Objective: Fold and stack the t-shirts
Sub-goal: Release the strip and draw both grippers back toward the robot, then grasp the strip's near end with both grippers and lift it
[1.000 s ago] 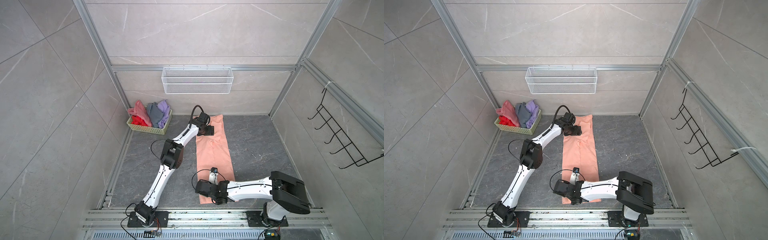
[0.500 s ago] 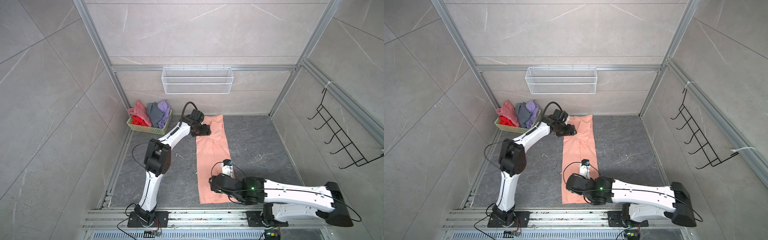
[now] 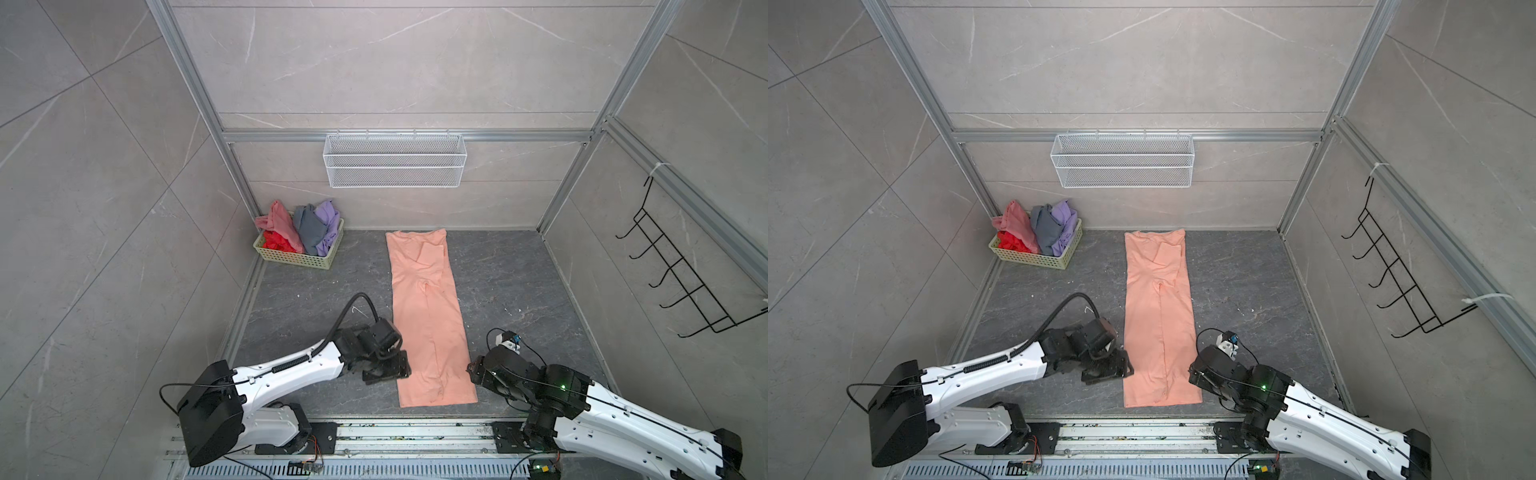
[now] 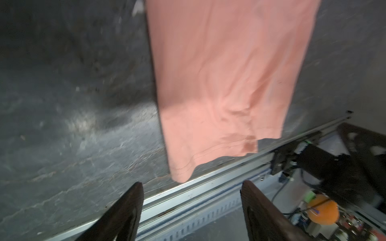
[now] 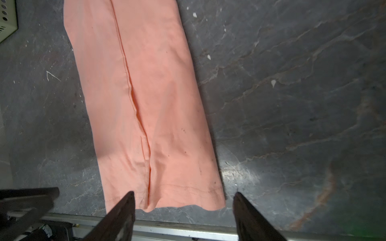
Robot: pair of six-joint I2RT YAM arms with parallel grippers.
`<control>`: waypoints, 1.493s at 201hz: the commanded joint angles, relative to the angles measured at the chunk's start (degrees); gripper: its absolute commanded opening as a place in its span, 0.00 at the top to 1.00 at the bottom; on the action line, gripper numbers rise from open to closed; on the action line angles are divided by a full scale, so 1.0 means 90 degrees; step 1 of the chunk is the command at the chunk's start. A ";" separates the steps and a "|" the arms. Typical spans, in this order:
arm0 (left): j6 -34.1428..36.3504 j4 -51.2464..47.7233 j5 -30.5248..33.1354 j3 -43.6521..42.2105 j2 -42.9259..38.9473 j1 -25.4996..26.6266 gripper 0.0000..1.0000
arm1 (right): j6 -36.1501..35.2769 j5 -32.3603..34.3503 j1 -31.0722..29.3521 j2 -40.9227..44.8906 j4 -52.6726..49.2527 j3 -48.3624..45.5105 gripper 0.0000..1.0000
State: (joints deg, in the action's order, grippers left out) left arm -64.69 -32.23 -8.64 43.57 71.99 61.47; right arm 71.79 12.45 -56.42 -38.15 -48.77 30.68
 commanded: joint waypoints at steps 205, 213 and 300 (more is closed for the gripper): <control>-0.3306 0.1881 0.2141 -0.0988 0.1036 0.2056 0.63 | -0.0210 -0.1494 0.0117 -0.2541 0.1562 -0.0938 0.46; -0.3335 0.1884 0.2180 -0.0961 0.1078 0.2054 0.68 | -0.0241 -0.1512 0.0107 -0.2622 0.1574 -0.0903 0.54; -0.2753 0.0976 0.2519 0.0073 0.0485 0.2051 1.00 | -0.0432 -0.0483 0.0075 -0.1487 0.0065 0.0748 1.00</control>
State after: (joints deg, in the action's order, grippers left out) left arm -92.90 -18.41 10.68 39.27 80.31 80.27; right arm 68.29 3.40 -55.48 -54.28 -43.79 32.25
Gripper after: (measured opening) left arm 0.058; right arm 0.056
